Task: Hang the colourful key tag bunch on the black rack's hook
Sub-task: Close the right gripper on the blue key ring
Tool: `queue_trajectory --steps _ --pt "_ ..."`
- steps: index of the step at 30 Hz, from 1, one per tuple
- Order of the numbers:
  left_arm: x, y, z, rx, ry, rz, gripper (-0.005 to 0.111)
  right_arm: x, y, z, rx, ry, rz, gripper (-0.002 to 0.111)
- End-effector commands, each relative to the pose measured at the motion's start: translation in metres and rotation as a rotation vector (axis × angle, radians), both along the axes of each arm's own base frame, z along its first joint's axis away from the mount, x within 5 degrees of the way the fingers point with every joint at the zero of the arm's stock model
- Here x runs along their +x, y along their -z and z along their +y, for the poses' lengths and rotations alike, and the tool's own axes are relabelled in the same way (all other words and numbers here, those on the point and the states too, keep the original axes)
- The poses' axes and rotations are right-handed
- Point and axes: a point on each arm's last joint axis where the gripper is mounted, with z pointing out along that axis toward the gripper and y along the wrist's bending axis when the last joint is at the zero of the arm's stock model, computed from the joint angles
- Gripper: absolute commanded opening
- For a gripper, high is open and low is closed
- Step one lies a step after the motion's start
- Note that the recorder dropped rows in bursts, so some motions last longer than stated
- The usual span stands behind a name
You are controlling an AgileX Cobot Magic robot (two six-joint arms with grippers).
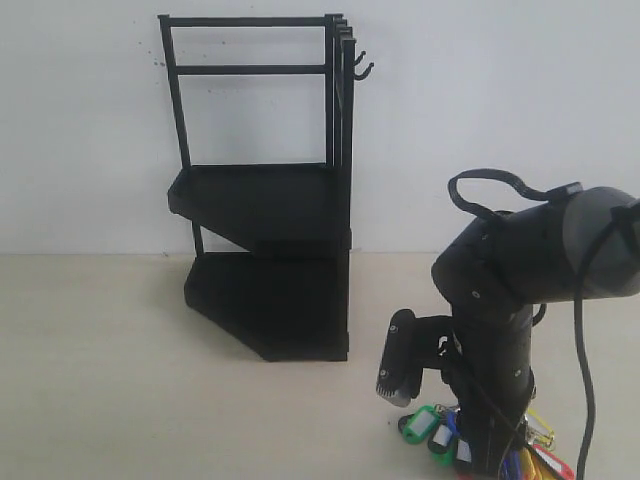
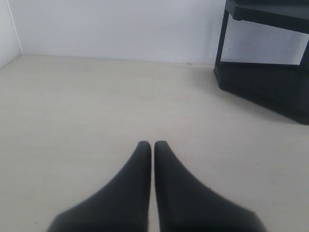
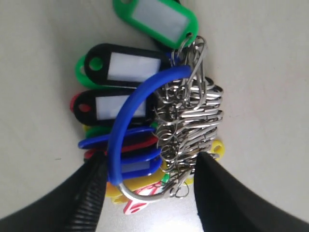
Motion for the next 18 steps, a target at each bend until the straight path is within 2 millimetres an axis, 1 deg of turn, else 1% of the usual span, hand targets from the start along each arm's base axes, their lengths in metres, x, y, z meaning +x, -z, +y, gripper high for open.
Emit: queue_trajectory --steps 1,10,15,18 --pt "0.0 -0.001 0.0 -0.002 -0.003 -0.002 0.004 0.003 -0.002 0.002 0.015 -0.015 -0.024 0.052" --pt "0.0 -0.001 0.0 -0.002 -0.003 -0.002 0.004 0.004 -0.002 0.003 0.026 -0.012 -0.044 0.052" --pt "0.0 -0.001 0.0 -0.002 -0.003 -0.002 0.004 0.004 0.007 0.003 0.01 -0.005 -0.017 0.052" --pt "0.0 -0.001 0.0 -0.002 -0.003 -0.002 0.004 0.005 0.009 0.004 0.017 0.016 -0.024 0.052"
